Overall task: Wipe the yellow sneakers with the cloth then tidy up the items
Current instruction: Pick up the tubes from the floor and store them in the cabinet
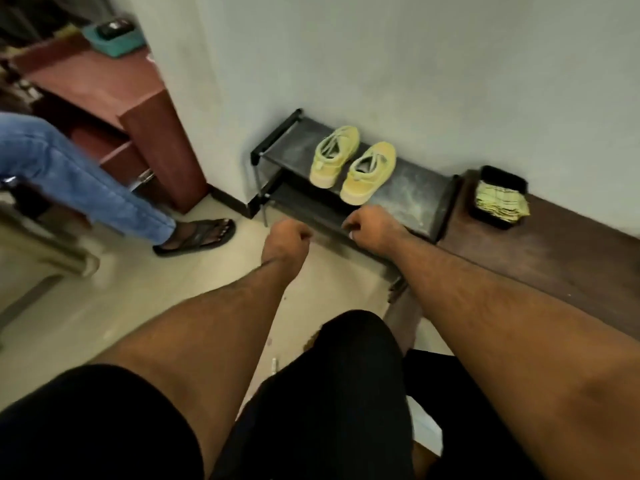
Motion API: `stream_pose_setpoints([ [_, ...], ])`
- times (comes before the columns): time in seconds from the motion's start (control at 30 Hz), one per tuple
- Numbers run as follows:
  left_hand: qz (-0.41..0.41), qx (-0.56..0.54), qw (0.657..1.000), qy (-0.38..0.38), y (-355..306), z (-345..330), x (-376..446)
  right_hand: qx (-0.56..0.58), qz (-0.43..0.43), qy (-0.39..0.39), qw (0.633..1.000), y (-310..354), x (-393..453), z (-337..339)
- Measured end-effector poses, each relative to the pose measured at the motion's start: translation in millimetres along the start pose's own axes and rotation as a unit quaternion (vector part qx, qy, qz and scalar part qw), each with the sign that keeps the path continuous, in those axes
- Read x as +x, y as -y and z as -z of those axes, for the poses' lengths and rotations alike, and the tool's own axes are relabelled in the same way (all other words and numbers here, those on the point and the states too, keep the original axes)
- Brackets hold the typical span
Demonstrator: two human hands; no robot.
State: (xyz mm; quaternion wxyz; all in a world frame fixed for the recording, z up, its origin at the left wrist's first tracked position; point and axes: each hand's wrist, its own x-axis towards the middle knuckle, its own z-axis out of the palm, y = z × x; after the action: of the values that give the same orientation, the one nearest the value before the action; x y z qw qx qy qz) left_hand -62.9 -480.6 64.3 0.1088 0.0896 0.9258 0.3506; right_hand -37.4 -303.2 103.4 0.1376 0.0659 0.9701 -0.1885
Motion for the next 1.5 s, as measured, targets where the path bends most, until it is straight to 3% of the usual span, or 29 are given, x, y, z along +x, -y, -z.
stream_pose_setpoints([
  [0.23,0.162,-0.012,0.987,0.010,140.6,-27.1,13.7,-0.053,0.054,0.144,0.987,17.6,87.7,-98.8],
  [0.43,0.277,-0.030,0.959,0.041,228.6,-95.4,25.1,-0.004,0.053,0.222,0.973,3.9,146.1,-208.4],
  [0.6,0.314,-0.033,0.945,0.084,277.6,-151.5,61.6,0.024,0.045,0.260,0.964,-21.0,181.9,-283.3],
  [0.77,0.343,-0.052,0.935,0.081,311.5,-199.3,105.0,0.068,-0.042,0.242,0.967,-49.8,218.3,-348.5],
  [0.93,0.376,-0.134,0.917,0.011,335.1,-238.6,115.0,0.173,-0.139,0.172,0.960,-50.8,233.8,-397.0],
  [1.03,0.399,-0.147,0.904,-0.034,346.6,-255.3,116.1,0.181,-0.148,0.161,0.959,-42.9,240.5,-420.8],
  [1.2,0.473,-0.200,0.853,-0.098,359.5,-272.2,116.8,0.133,-0.153,0.132,0.970,-26.0,240.6,-450.2],
  [1.4,0.433,-0.107,0.894,-0.044,352.7,-270.8,129.5,0.080,-0.172,0.137,0.972,-21.5,243.5,-458.9],
  [1.5,0.460,-0.101,0.881,-0.035,341.1,-270.7,131.0,0.099,-0.193,0.141,0.966,-36.2,240.4,-442.5],
])
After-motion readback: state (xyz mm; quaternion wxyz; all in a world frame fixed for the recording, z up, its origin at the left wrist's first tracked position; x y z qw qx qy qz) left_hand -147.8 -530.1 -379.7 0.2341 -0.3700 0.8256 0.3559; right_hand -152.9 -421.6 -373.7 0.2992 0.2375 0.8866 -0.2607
